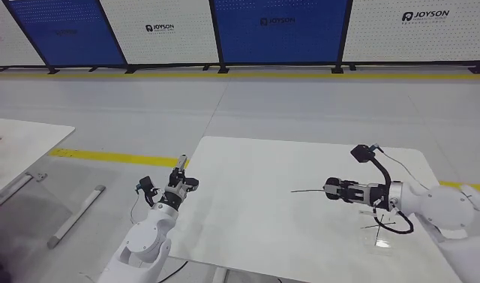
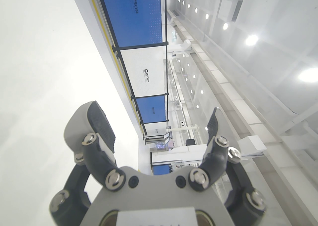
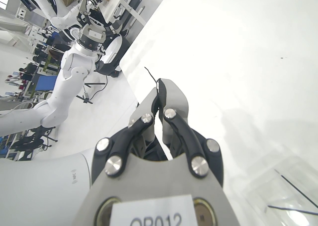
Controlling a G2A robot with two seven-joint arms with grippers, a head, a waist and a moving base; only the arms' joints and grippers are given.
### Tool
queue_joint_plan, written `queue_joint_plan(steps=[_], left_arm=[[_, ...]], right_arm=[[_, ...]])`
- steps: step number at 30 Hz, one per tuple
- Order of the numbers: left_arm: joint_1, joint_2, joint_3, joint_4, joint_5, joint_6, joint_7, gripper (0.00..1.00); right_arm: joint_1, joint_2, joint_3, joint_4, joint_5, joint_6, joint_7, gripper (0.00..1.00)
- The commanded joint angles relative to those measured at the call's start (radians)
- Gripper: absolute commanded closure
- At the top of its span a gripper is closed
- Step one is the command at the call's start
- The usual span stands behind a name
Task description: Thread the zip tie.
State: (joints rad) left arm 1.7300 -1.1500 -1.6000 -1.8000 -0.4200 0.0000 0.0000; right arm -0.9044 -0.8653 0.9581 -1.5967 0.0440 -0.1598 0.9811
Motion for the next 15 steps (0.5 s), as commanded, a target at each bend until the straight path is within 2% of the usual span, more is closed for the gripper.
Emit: queue_joint_plan(steps=[1,4,5,6,7,8,10,13,14,15], left_arm=[[0.0,0.0,0.0,0.0,0.0,0.0,0.0,0.0],[0.0,0.0,0.0,0.0,0.0,0.0,0.0,0.0],[-0.004,-0.001,0.007,-0.001,-0.022,0.017,-0.017,0.0],[-0.008,-0.001,0.012,-0.008,-0.054,0.062,-0.056,0.0],[-0.015,0.002,-0.002,-0.029,-0.068,0.097,-0.081,0.0],[-0.009,0.003,0.0,-0.048,-0.07,0.121,-0.106,0.0],[0.007,0.007,-0.007,-0.111,-0.092,0.211,-0.171,0.0],[0.027,0.012,-0.003,-0.195,-0.075,0.31,-0.213,0.0],[0.031,0.014,0.001,-0.219,-0.061,0.34,-0.215,0.0],[0.037,0.015,0.014,-0.23,-0.051,0.34,-0.22,0.0]], right_arm=[[0.0,0.0,0.0,0.0,0.0,0.0,0.0,1.0],[0.0,0.0,0.0,0.0,0.0,0.0,0.0,1.0],[-0.002,0.0,0.001,0.003,-0.005,0.003,-0.009,1.0],[-0.008,0.0,0.004,0.004,-0.033,0.012,-0.042,1.0],[-0.017,0.0,0.0,-0.009,-0.08,0.014,-0.072,1.0],[-0.023,-0.001,-0.002,-0.016,-0.096,0.007,-0.089,1.0],[-0.031,-0.003,-0.003,-0.019,-0.125,-0.015,-0.123,1.0],[-0.028,-0.008,-0.012,-0.032,-0.189,-0.038,-0.162,1.0],[-0.027,-0.011,-0.017,-0.035,-0.213,-0.05,-0.175,1.0],[-0.024,-0.012,-0.02,-0.039,-0.234,-0.053,-0.186,1.0]])
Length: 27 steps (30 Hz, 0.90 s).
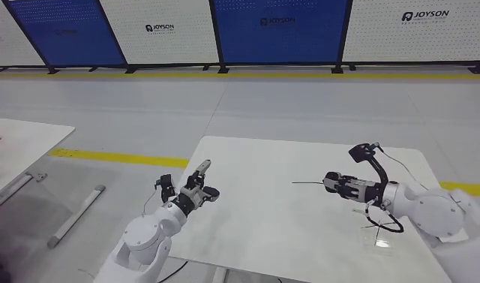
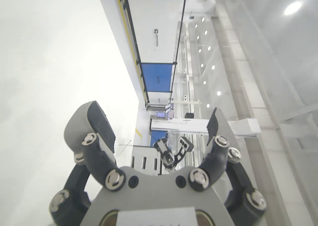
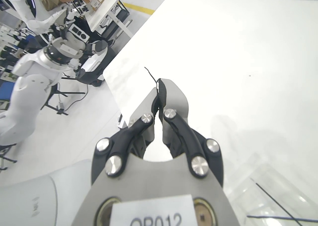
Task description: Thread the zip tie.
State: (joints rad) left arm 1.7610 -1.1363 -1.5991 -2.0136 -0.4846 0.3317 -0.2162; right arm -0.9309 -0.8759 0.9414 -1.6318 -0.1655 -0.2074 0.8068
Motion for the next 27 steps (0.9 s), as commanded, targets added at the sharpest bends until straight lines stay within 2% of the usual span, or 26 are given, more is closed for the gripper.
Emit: queue_joint_plan(steps=[1,4,8,19,21,24,27], left_arm=[[0.011,0.003,0.028,-0.02,0.022,0.008,-0.009,0.0],[0.013,0.011,0.084,-0.014,0.049,0.008,-0.024,0.0],[-0.008,0.03,0.164,0.052,-0.007,0.008,-0.088,0.0],[-0.008,0.03,0.167,0.057,-0.013,0.008,-0.088,0.0],[-0.012,0.03,0.173,0.067,-0.045,0.008,-0.101,0.0],[-0.025,0.033,0.174,0.081,-0.135,0.008,-0.11,0.0],[-0.04,0.046,0.185,0.084,-0.212,0.008,-0.11,0.0]], right_arm=[[0.005,-0.004,-0.008,-0.008,-0.05,-0.007,-0.024,1.0],[0.011,-0.013,-0.035,-0.037,-0.165,0.016,-0.08,1.0],[0.013,-0.03,-0.085,-0.074,-0.248,0.049,-0.123,1.0],[0.013,-0.03,-0.085,-0.074,-0.248,0.049,-0.123,1.0],[0.011,-0.03,-0.083,-0.075,-0.261,0.05,-0.134,1.0],[0.008,-0.032,-0.088,-0.092,-0.358,0.056,-0.154,1.0],[0.021,-0.04,-0.112,-0.095,-0.417,-0.004,-0.146,1.0]])
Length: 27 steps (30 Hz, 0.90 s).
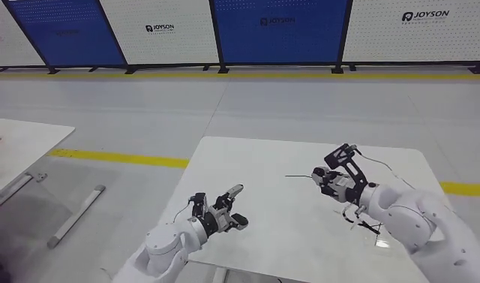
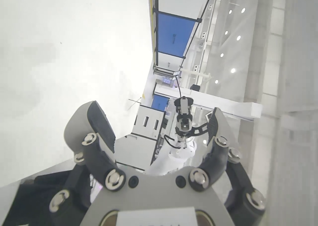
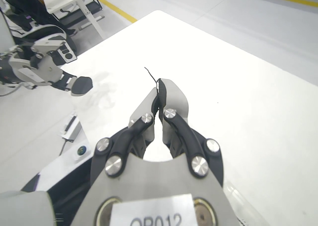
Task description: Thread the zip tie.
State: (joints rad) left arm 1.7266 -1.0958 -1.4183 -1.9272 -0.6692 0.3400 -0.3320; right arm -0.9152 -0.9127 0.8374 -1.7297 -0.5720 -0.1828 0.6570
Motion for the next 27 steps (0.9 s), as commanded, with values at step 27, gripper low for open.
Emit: queue_joint_plan(steps=[27], left_arm=[[-0.182,0.105,0.193,0.049,-0.383,0.0,0.163,0.0]], right_arm=[[0.043,-0.032,-0.103,-0.057,-0.21,-0.157,-0.017,1.0]])
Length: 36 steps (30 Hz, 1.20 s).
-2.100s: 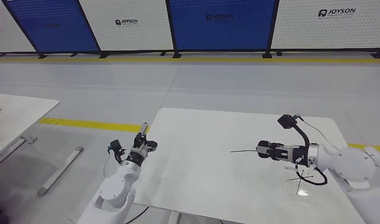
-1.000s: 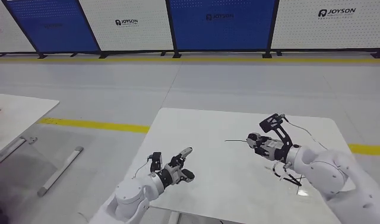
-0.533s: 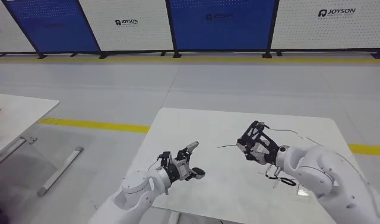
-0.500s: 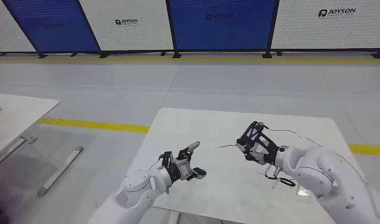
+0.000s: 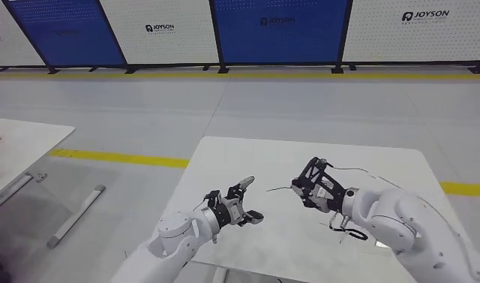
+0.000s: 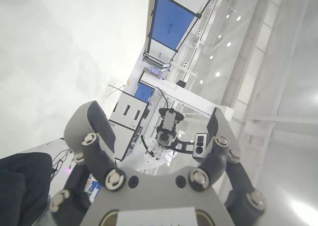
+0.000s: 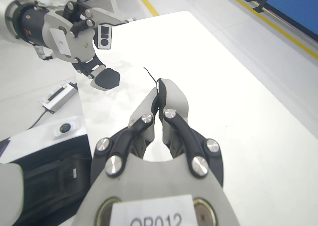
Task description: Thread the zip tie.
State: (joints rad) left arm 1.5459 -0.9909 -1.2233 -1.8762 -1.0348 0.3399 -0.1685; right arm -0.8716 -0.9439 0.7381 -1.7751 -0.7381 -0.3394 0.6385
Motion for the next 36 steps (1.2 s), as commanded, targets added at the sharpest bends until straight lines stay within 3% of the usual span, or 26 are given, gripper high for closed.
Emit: queue_joint_plan(steps=[1,5,9,12,22,27,28,29,33,36], left_arm=[[-0.003,0.001,-0.002,-0.004,-0.03,0.0,0.002,0.0],[-0.013,0.013,0.026,-0.01,-0.098,0.0,0.058,0.0],[-0.077,0.034,0.101,-0.012,-0.171,0.0,0.165,0.0],[-0.148,0.05,0.164,0.005,-0.251,0.0,0.216,0.0],[-0.151,0.046,0.168,0.005,-0.25,-0.015,0.228,0.0],[-0.183,0.031,0.185,0.01,-0.292,-0.015,0.256,0.0],[-0.188,0.028,0.19,0.01,-0.29,-0.012,0.261,0.13],[-0.193,0.027,0.197,0.009,-0.284,-0.004,0.263,0.48],[-0.21,0.019,0.223,0.018,-0.28,0.0,0.273,0.65],[-0.222,0.018,0.243,0.031,-0.295,0.0,0.267,0.86]], right_arm=[[-0.002,-0.002,-0.007,-0.022,-0.07,-0.001,0.003,1.0],[-0.013,-0.002,-0.012,-0.05,-0.142,-0.001,0.003,1.0],[-0.023,0.0,-0.02,-0.073,-0.196,-0.001,-0.004,1.0],[-0.034,0.004,-0.021,-0.082,-0.215,-0.001,-0.024,1.0],[-0.034,0.004,-0.021,-0.082,-0.215,-0.001,-0.024,1.0],[-0.034,0.004,-0.021,-0.082,-0.215,-0.001,-0.024,1.0],[-0.034,0.004,-0.021,-0.082,-0.215,-0.001,-0.024,1.0],[-0.034,0.004,-0.021,-0.082,-0.215,-0.001,-0.024,1.0],[-0.034,0.004,-0.021,-0.082,-0.215,-0.001,-0.024,1.0],[-0.034,0.004,-0.021,-0.082,-0.215,-0.001,-0.024,1.0]])
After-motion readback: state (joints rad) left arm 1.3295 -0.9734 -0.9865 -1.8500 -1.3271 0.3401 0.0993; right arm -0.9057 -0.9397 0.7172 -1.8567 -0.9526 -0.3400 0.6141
